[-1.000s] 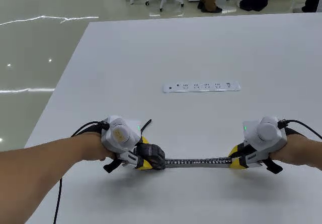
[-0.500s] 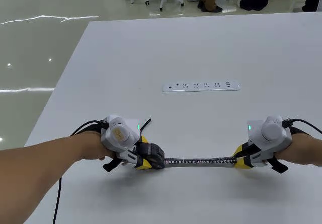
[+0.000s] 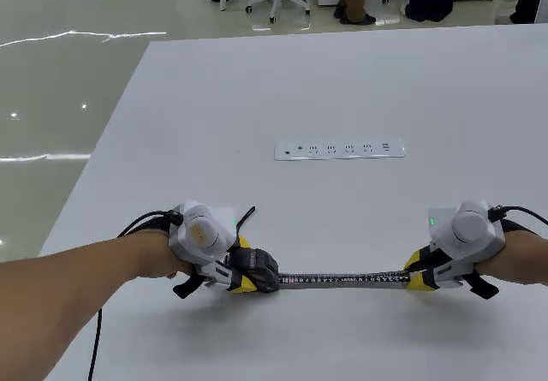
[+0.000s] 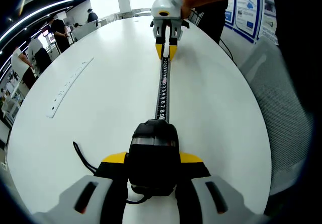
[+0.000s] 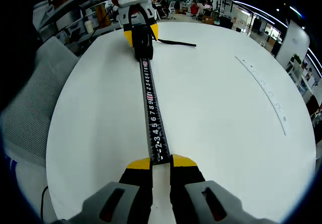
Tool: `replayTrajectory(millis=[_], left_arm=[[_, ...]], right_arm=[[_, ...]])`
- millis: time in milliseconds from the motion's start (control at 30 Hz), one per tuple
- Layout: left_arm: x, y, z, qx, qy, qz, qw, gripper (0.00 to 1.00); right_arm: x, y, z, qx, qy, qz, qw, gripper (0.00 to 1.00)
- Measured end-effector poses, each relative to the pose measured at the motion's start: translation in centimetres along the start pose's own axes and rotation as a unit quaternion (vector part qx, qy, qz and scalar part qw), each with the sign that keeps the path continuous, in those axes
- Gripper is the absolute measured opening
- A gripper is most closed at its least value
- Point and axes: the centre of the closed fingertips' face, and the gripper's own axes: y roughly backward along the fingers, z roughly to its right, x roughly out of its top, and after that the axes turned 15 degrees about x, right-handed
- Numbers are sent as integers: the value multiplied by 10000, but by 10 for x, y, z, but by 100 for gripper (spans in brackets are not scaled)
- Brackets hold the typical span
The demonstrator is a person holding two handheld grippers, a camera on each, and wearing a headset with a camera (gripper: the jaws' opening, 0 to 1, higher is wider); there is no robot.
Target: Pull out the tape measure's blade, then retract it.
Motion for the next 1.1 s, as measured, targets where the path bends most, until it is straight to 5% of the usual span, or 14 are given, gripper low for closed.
replayTrajectory(millis=[1100], left_arm=[[-1, -2, 1, -22, 7, 11, 10000, 32]], right_arm=[[-9, 8, -1, -72, -77, -7, 9999, 13]])
